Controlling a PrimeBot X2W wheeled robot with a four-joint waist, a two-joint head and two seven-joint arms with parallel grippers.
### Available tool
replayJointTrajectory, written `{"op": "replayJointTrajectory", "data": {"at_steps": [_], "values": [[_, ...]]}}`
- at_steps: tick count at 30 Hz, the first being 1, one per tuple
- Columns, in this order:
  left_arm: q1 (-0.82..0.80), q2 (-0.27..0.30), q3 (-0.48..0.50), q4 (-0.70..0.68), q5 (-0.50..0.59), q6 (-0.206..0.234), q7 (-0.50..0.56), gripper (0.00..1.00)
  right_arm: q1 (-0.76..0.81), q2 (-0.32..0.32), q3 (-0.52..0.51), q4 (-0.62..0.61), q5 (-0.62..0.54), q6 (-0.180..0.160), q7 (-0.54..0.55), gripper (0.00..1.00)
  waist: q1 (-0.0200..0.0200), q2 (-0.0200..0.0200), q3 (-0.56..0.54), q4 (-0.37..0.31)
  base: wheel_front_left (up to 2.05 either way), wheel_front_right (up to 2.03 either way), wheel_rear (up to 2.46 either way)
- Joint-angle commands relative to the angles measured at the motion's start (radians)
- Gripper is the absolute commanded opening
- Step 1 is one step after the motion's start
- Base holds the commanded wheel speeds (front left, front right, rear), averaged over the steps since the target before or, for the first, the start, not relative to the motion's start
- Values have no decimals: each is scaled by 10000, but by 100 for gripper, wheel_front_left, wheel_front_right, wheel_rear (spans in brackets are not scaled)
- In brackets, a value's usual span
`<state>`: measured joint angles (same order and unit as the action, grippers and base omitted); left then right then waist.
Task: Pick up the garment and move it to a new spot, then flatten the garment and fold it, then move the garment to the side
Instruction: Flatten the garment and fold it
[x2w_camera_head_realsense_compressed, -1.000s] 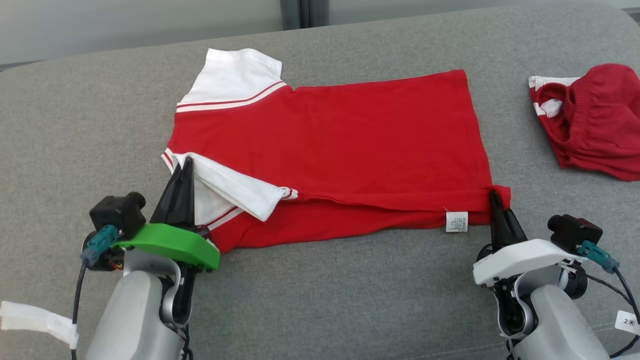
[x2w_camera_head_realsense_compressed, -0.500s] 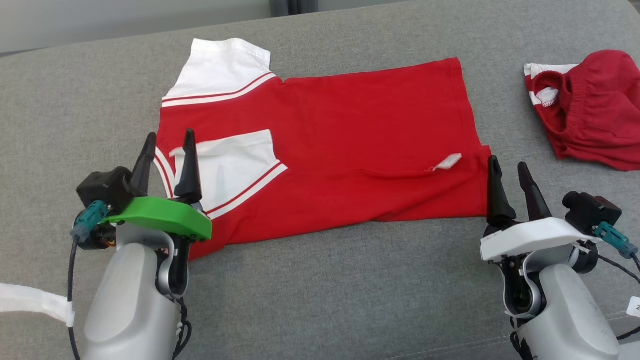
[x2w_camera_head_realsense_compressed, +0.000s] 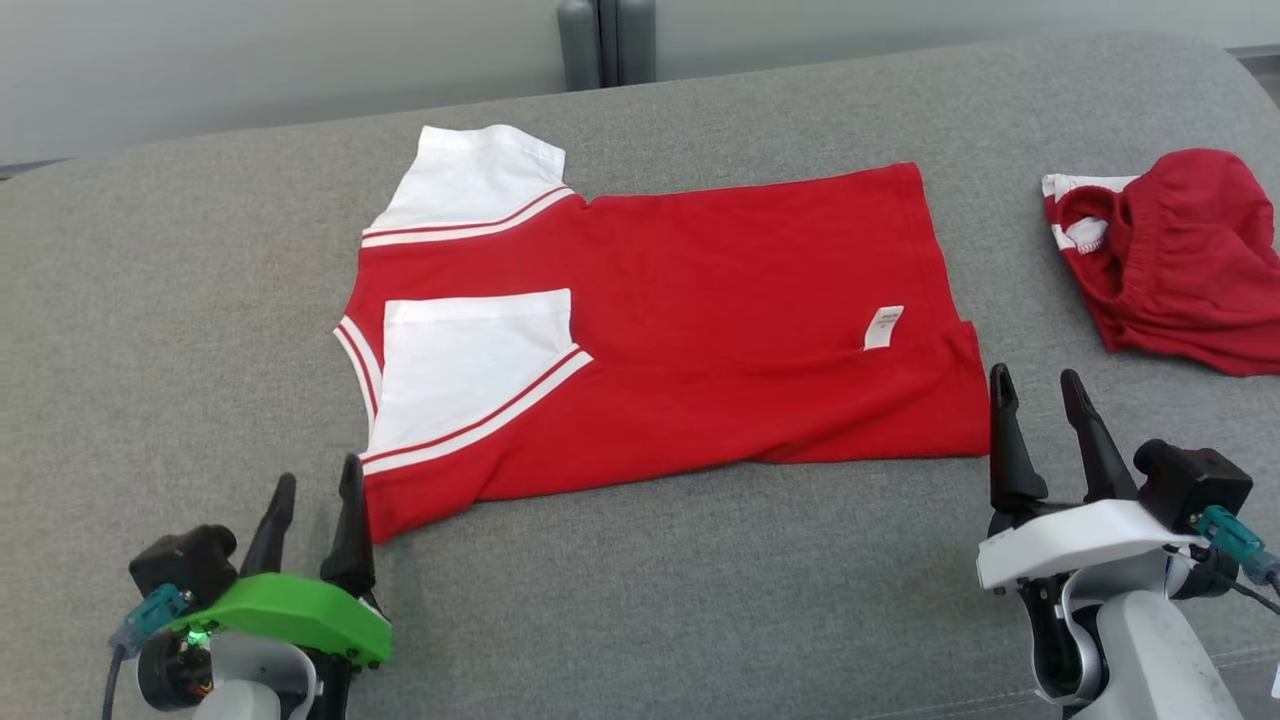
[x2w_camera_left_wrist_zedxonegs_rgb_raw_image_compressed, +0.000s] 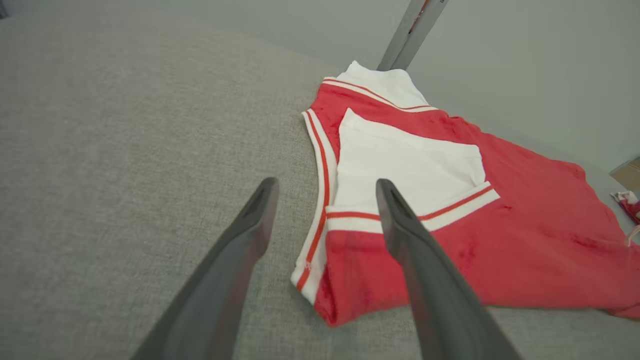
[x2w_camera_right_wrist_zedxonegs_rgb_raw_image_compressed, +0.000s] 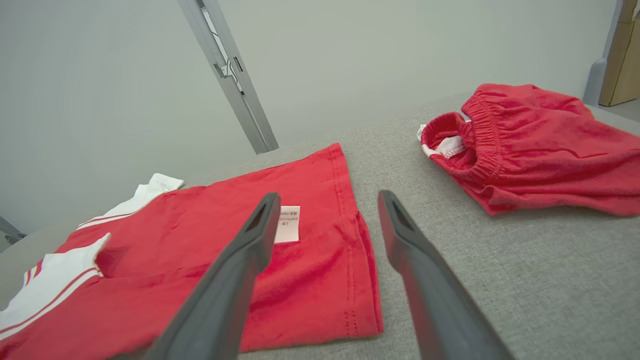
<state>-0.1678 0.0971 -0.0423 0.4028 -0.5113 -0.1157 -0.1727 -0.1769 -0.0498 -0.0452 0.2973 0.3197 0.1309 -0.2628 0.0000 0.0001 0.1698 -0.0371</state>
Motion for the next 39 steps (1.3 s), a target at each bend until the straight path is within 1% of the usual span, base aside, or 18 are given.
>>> {"op": "replayJointTrajectory", "data": {"at_steps": [1, 8, 16, 17, 18, 19, 20, 21, 22, 23, 28, 31, 32, 33, 34, 35, 36, 39], "values": [[282, 56, -77, -40, -174, -34, 418, 100, 168, -16, 32, 20, -123, -5, -25, 100, 0, -1, -190, 157, 0, 0, 0], [774, -111, -249, -266, -917, 356, 2392, 100, 171, -18, 120, 235, -398, -5, 94, 100, 0, -1, -161, 188, 0, 0, 0], [632, -247, -209, -595, -1384, 623, 2717, 100, -53, -16, -249, 835, -725, -5, 548, 100, 0, -1, 146, -7, 0, 0, 0], [594, -258, -224, -610, -1411, 615, 2696, 91, -76, -19, -342, 968, -801, -5, 649, 100, 0, -1, 172, -18, 0, 0, 0], [553, -270, -239, -630, -1435, 605, 2671, 72, -104, -18, -423, 1108, -860, -5, 755, 100, 0, -1, 195, -25, 0, 0, 0], [534, -273, -241, -648, -1452, 596, 2645, 62, -132, -16, -461, 1192, -902, -5, 807, 100, 0, -1, 208, -28, 0, 0, 0], [506, -273, -250, -653, -1468, 588, 2610, 44, -199, -15, -514, 1319, -930, -4, 860, 100, 0, -1, 229, -31, 0, 0, 0], [490, -275, -257, -667, -1468, 579, 2575, 34, -258, -15, -538, 1430, -960, -4, 910, 100, 0, -1, 245, -30, 0, 0, 0], [465, -273, -279, -681, -1454, 548, 2527, 3, -360, -13, -551, 1595, -970, -5, 908, 100, 0, -1, 267, -24, 0, 0, 0], [450, -274, -298, -685, -1446, 536, 2506, 0, -440, -16, -557, 1702, -934, -5, 901, 100, 0, -1, 277, -15, 0, 0, 0], [375, -274, -330, -734, -1383, 482, 2254, 0, -975, -19, -460, 2717, -662, -5, 1163, 100, 0, -1, 322, 75, 0, 0, 0], [324, -277, -366, -729, -1373, 453, 2178, 0, -1294, -12, -245, 3422, -89, -4, 1333, 99, 0, -1, 327, 158, 0, 0, 0], [308, -279, -381, -729, -1370, 453, 2144, 0, -1374, -12, -198, 3595, -28, -4, 1301, 71, 0, -1, 319, 192, 0, 0, 0], [301, -277, -392, -746, -1364, 438, 2121, 0, -1451, -16, -183, 3742, 12, -4, 1239, 49, 0, -1, 311, 213, 0, 0, 0], [298, -278, -397, -793, -1362, 426, 2040, 0, -1555, -18, -151, 3942, 73, -5, 1135, 33, 0, -1, 294, 244, 0, 0, 0], [301, -277, -392, -821, -1370, 416, 2000, 0, -1624, -15, -120, 4026, 154, -5, 1076, 7, 0, -1, 275, 261, 0, 0, 0], [310, -265, -385, -855, -1373, 406, 1950, 0, -1683, -15, -89, 4098, 194, -4, 998, 0, 0, -1, 252, 274, 0, 0, 0], [395, -189, -335, -1038, -1393, 382, 1819, 0, -1843, -22, -78, 4202, 312, -5, 810, 0, 0, -1, 118, 294, 0, 0, 0]]}}
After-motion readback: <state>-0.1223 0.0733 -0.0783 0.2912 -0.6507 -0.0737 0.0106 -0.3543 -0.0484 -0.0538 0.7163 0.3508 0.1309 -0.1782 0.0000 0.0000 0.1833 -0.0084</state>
